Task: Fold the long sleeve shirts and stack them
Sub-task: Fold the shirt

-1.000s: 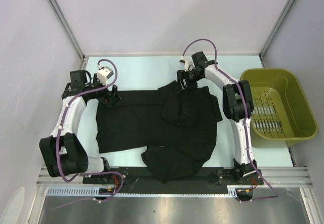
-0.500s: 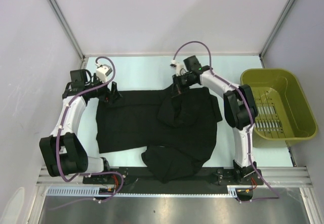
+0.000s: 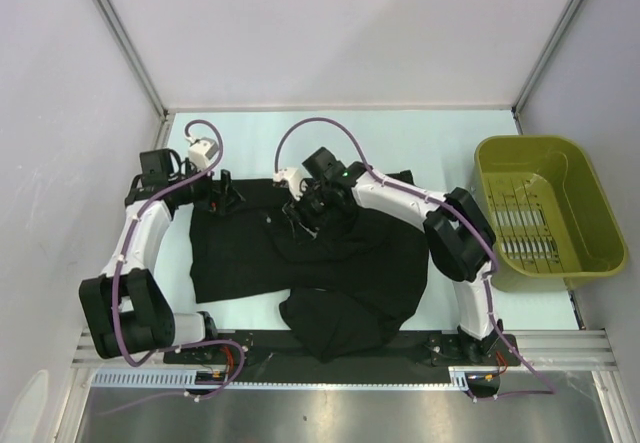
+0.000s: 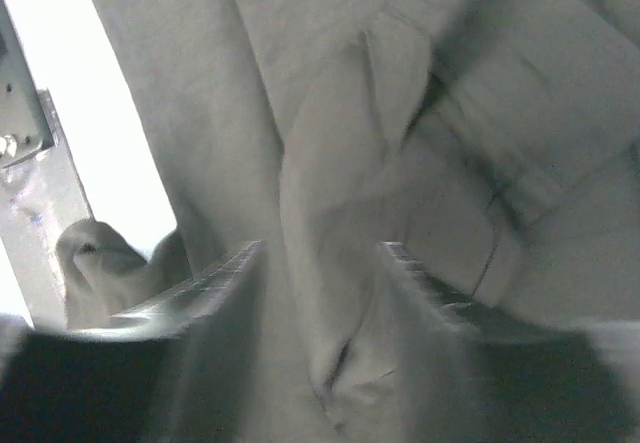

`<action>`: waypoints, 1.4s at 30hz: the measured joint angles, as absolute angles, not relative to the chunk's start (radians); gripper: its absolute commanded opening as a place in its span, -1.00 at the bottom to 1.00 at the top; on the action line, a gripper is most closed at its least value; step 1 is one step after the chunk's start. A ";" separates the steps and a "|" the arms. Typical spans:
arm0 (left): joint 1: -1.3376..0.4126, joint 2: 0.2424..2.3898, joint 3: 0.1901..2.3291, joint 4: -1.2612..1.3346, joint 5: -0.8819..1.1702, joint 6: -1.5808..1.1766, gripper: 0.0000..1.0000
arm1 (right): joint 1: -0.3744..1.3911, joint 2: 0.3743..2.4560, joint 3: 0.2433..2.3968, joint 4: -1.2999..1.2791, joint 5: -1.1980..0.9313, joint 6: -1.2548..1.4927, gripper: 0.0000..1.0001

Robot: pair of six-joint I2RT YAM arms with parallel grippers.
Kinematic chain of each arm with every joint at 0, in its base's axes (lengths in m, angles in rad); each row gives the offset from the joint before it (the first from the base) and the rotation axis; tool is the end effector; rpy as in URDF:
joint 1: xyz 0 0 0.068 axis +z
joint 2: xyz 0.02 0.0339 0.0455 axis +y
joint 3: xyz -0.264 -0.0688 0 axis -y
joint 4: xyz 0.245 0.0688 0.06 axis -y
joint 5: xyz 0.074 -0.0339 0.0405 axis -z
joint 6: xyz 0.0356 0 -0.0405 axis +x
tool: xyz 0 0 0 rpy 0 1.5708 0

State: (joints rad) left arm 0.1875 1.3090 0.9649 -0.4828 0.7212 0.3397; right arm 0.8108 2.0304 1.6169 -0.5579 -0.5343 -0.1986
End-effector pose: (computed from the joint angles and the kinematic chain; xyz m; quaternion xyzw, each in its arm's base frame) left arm 0.2704 0.0274 0.2682 0.1941 0.8594 -0.2288 0.4140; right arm 0.2932 0.3348 0.2202 -0.5138 0.7690 0.3263 0.1955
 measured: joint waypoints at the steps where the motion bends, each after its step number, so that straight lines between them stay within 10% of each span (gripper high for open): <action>1: 0.187 1.312 0.957 -0.484 0.724 0.331 0.89 | 0.805 2.027 1.612 -0.569 -0.550 -0.215 0.28; 23: -0.057 1.790 1.134 -0.497 0.631 0.220 0.62 | 0.500 2.049 1.608 -0.678 -0.692 -0.139 0.16; 42: 0.048 1.620 1.139 -0.592 0.767 0.350 0.96 | 0.604 2.389 1.870 -0.412 -0.756 0.141 0.09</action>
